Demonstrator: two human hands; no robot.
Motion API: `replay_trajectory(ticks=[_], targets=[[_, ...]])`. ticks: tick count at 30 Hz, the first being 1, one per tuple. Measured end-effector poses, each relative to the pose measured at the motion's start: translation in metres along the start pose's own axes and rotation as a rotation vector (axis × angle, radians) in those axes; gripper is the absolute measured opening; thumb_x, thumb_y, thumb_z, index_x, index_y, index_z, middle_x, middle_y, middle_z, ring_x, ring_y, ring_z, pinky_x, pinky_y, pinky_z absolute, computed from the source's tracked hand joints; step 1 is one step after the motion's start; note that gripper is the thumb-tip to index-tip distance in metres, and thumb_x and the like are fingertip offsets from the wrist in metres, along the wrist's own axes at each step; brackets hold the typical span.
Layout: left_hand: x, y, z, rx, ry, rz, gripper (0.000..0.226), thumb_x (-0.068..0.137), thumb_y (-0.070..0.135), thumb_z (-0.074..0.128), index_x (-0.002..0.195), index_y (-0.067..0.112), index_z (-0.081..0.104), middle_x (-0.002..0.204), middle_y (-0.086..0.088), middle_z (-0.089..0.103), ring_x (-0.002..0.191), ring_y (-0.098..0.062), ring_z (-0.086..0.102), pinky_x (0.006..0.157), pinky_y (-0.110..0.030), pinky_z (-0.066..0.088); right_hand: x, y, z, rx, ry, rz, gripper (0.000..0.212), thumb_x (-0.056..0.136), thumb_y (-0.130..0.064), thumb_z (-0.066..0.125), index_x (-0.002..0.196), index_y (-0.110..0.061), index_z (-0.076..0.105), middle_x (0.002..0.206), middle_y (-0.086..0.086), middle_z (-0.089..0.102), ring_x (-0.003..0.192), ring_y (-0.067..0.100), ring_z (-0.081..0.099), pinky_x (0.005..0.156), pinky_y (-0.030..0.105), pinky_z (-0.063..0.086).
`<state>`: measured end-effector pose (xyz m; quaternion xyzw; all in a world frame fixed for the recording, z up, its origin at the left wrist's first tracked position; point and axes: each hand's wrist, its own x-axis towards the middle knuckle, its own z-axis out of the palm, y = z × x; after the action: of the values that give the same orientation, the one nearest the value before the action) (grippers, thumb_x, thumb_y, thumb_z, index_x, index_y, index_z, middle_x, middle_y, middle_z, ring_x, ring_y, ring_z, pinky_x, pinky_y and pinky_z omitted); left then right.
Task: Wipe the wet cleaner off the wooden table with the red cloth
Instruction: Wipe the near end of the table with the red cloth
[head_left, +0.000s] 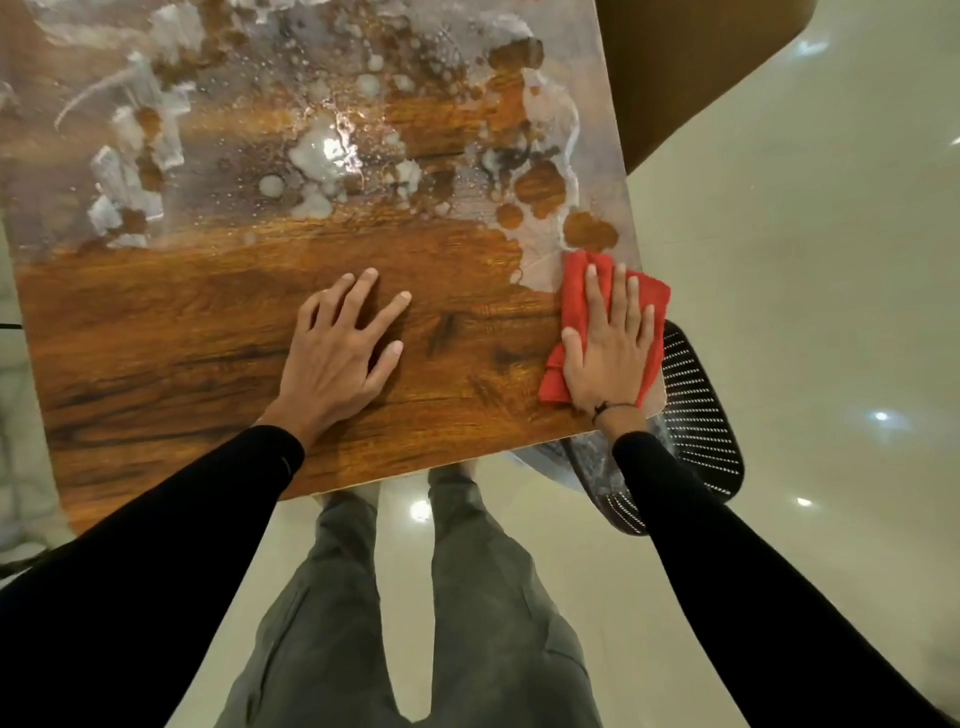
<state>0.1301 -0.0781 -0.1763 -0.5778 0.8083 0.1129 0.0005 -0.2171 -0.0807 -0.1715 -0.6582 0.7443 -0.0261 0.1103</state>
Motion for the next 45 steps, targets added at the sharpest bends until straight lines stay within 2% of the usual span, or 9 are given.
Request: replay_trajectory(ticks=[4,10,15,22,29,33,38,41,45], targets=[[0.000,0.002,-0.004,0.035,-0.020,0.077,0.062,0.112,0.052,0.035,0.171,0.032,0.036,0.177,-0.017,0.027,0.158,-0.042,0.034,0.124,-0.057,0.027,0.001,-0.020,0.005,-0.029,0.004,-0.063,0.089,0.102,-0.043,0.049,0.180,-0.023,0.010,0.187,0.012,0.003,0.174,0.032,0.001,0.139,0.060,0.004],[0.026,0.020,-0.016,0.060,-0.054,0.259,0.064,0.110,0.055,0.037,0.163,0.022,0.048,0.169,-0.023,0.040,0.150,-0.045,0.045,0.119,-0.058,0.034,-0.036,0.029,0.000,-0.074,-0.153,-0.590,0.079,0.108,-0.056,0.032,0.179,-0.030,0.011,0.188,0.005,0.001,0.174,0.028,0.001,0.138,0.062,0.009],[0.050,0.050,-0.004,-0.001,-0.032,0.239,0.069,0.108,0.062,0.038,0.167,0.026,0.044,0.175,-0.017,0.031,0.157,-0.040,0.036,0.124,-0.055,0.029,-0.023,0.066,-0.019,-0.037,-0.108,-0.413,0.076,0.108,-0.057,0.026,0.179,-0.031,0.015,0.188,0.002,0.002,0.174,0.026,0.002,0.137,0.063,0.010],[0.050,0.047,0.009,0.019,-0.016,0.235,0.069,0.107,0.064,0.040,0.167,0.029,0.042,0.175,-0.017,0.031,0.157,-0.040,0.036,0.122,-0.056,0.030,0.049,0.023,-0.014,-0.043,-0.037,-0.215,0.079,0.108,-0.047,0.040,0.179,-0.025,0.015,0.187,0.009,0.005,0.174,0.029,0.002,0.139,0.060,0.007],[0.049,0.046,0.008,0.014,-0.030,0.219,0.070,0.105,0.066,0.043,0.167,0.032,0.042,0.176,-0.014,0.031,0.157,-0.038,0.036,0.121,-0.054,0.031,-0.004,0.043,-0.008,-0.046,-0.120,-0.445,0.080,0.108,-0.050,0.035,0.180,-0.025,0.010,0.187,0.007,-0.001,0.174,0.029,0.000,0.136,0.065,0.013],[0.051,0.048,0.009,0.012,-0.014,0.218,0.070,0.105,0.065,0.044,0.166,0.031,0.044,0.176,-0.014,0.032,0.158,-0.038,0.037,0.121,-0.054,0.032,0.011,0.048,-0.014,0.004,-0.093,-0.249,0.081,0.107,-0.050,0.037,0.180,-0.024,0.011,0.187,0.009,-0.002,0.174,0.028,-0.001,0.138,0.061,0.009],[0.048,0.047,0.014,-0.002,0.038,0.214,0.069,0.105,0.064,0.046,0.166,0.029,0.047,0.176,-0.014,0.033,0.158,-0.038,0.037,0.121,-0.053,0.032,0.094,0.014,-0.023,0.083,-0.075,-0.051,0.082,0.109,-0.046,0.039,0.180,-0.022,0.004,0.186,0.019,-0.003,0.172,0.039,0.005,0.137,0.060,0.022],[0.049,0.043,0.017,0.005,0.040,0.211,0.070,0.105,0.064,0.047,0.166,0.030,0.046,0.177,-0.013,0.032,0.159,-0.037,0.036,0.122,-0.053,0.031,0.115,-0.006,-0.021,-0.015,-0.059,-0.131,0.084,0.108,-0.047,0.035,0.179,-0.019,0.004,0.186,0.017,-0.002,0.173,0.037,0.000,0.140,0.057,0.009],[0.048,0.046,0.017,0.012,-0.003,0.203,0.072,0.104,0.065,0.048,0.167,0.031,0.043,0.178,-0.012,0.031,0.159,-0.036,0.037,0.121,-0.052,0.032,0.083,-0.013,-0.013,-0.028,-0.121,-0.450,0.084,0.109,-0.042,0.043,0.179,-0.018,0.003,0.186,0.015,-0.006,0.174,0.031,-0.004,0.141,0.053,0.004]])
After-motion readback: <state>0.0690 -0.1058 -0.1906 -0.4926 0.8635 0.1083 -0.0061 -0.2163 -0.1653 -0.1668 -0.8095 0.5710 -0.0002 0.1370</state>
